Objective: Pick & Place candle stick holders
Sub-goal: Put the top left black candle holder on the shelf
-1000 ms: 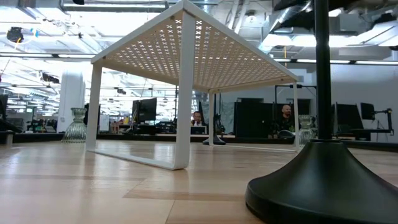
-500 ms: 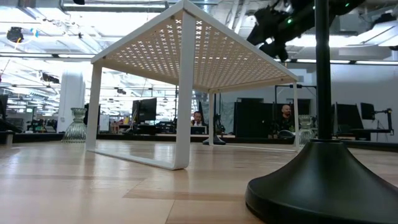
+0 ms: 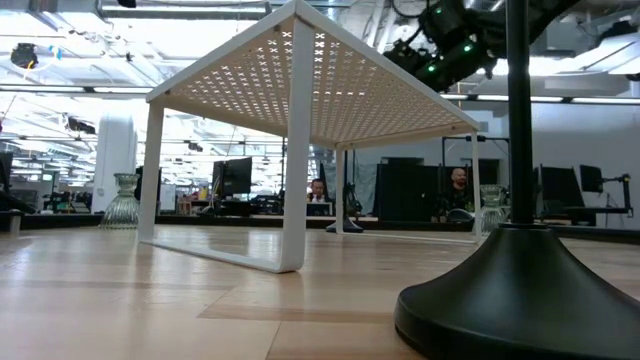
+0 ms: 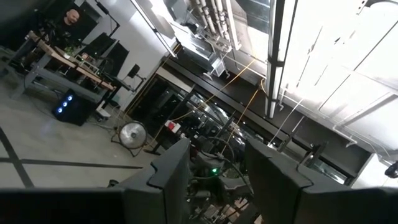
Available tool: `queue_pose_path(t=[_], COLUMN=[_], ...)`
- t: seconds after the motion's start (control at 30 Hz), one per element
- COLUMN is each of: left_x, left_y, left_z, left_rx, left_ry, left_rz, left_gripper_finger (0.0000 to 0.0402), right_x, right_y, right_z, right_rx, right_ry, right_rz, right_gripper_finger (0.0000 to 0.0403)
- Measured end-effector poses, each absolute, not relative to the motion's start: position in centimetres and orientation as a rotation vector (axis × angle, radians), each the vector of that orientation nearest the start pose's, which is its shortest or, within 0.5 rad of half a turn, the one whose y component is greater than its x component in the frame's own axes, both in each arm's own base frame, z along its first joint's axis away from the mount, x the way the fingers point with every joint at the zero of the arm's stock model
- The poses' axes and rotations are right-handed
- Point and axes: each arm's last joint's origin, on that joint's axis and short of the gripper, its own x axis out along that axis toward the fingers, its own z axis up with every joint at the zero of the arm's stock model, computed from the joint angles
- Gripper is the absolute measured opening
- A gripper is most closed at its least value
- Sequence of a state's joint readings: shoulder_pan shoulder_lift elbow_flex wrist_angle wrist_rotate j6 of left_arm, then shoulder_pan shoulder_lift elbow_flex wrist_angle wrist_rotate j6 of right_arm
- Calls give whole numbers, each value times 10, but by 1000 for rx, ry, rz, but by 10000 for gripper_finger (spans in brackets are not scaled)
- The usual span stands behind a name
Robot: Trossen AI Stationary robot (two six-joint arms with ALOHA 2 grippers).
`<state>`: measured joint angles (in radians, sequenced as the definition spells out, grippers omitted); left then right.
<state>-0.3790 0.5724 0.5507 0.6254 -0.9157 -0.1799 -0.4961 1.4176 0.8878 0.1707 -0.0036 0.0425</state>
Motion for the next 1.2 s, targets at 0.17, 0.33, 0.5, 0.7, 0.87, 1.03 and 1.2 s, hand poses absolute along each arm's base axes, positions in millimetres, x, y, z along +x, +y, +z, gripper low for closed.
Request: queue_pose_path(t=[0.17,0.33,0.5,0.7,0.87,1.03,1.2], left_x=[115,115,115,115,115,115,115], left_y=[-21,-21,-21,-21,-21,-21,-21], left_z=[350,350,350,349,349,349,349], left_rx=[-544,-544,-544,-542,-538,-542,-547], left_ry=[-536,-536,-537,-535,-532,-533,-535], left_rz=[477,477,477,477,478,474,471], left_gripper_finger=[155,155,155,155,155,155,155], right_x=[293,309,311,310,312,319,320], right_y=[-159,-168,-171,-172,-173,-176,-178], right_z=[254,254,252,253,251,231,229], right_rx=[138,147,154,150,150,178,170], right_ry=[365,388,402,400,402,447,448], right_rz=[-495,-497,-505,-507,-508,-509,-541], right_gripper_finger=[286,286,286,286,286,286,281])
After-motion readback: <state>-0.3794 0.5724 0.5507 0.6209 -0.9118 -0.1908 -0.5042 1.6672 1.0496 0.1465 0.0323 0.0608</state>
